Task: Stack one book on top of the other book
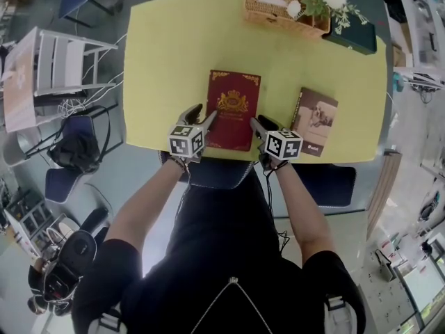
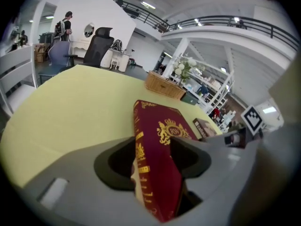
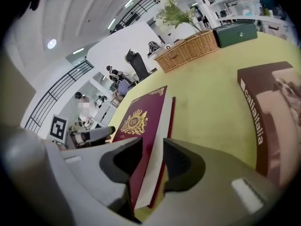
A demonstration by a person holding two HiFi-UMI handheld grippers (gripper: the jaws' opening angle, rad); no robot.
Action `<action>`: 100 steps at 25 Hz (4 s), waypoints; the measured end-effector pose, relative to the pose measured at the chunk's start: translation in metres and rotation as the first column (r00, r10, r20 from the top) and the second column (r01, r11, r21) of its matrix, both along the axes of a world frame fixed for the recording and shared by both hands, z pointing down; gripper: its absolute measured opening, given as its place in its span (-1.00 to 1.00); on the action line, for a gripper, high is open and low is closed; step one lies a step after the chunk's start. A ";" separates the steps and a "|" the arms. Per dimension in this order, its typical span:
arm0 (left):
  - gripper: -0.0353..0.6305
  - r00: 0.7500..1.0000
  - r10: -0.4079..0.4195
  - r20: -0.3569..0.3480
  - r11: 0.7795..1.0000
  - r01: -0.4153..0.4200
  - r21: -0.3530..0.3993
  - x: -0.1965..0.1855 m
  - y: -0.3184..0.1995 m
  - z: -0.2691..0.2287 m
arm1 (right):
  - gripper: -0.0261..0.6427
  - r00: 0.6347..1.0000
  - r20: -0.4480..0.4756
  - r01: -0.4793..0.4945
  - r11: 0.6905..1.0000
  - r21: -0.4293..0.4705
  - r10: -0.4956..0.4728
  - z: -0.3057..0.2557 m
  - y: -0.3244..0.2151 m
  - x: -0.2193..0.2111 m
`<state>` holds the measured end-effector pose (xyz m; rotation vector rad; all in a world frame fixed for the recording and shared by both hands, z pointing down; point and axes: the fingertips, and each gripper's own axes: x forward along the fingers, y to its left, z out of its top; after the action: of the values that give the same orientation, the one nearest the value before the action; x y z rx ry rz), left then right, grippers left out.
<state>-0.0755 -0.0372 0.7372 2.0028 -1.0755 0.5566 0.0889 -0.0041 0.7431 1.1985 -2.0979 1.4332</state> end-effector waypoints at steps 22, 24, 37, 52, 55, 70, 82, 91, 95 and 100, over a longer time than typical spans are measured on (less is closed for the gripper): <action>-0.23 1.000 -0.005 0.016 0.999 0.006 -0.050 0.002 0.039 0.022 | -0.53 0.999 -0.031 0.011 1.000 0.018 -0.011 0.005 -0.007 -0.020; -0.23 1.000 -0.004 0.016 0.999 0.005 -0.047 0.001 0.037 0.022 | -0.53 1.000 -0.028 0.003 1.000 0.015 -0.003 0.005 -0.005 -0.021; -0.18 0.998 -0.014 0.062 0.999 0.017 -0.041 -0.009 0.032 0.018 | -0.52 0.999 -0.034 -0.040 0.998 0.054 0.041 0.005 -0.003 -0.016; -0.87 0.991 -0.077 -0.109 0.996 0.082 0.036 -0.072 0.060 -0.116 | -0.91 0.993 -0.110 -0.013 0.954 0.299 0.047 -0.133 0.044 -0.055; -0.87 0.978 -0.098 -0.186 0.994 0.104 0.021 -0.080 0.070 -0.133 | -0.91 0.989 -0.145 0.069 0.949 0.308 -0.025 -0.145 0.067 -0.094; -0.87 0.963 0.114 -0.244 0.992 -0.099 0.073 -0.043 0.084 -0.158 | -0.91 0.940 -0.307 -0.024 0.924 0.381 0.150 -0.181 0.116 -0.056; -0.87 0.959 0.138 -0.246 0.988 -0.116 0.103 0.064 0.084 -0.169 | -0.91 0.904 -0.278 -0.177 0.876 0.448 0.325 -0.190 0.107 0.089; -0.45 0.969 0.184 -0.166 0.981 -0.170 0.097 0.202 0.087 -0.155 | -0.52 0.896 -0.225 -0.268 0.870 0.413 0.383 -0.159 0.080 0.242; -0.29 0.975 0.197 -0.100 0.980 -0.193 0.047 0.250 0.091 -0.120 | -0.32 0.908 -0.217 -0.280 0.905 0.321 0.358 -0.115 0.084 0.285; -0.15 0.973 0.228 -0.040 0.973 -0.229 -0.016 0.299 0.087 -0.063 | -0.26 0.937 -0.205 -0.237 0.946 0.222 0.283 -0.058 0.081 0.310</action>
<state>0.2233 0.0494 0.6741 2.1246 -0.8182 0.6436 0.3992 0.0766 0.6851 1.6901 -2.0062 1.1363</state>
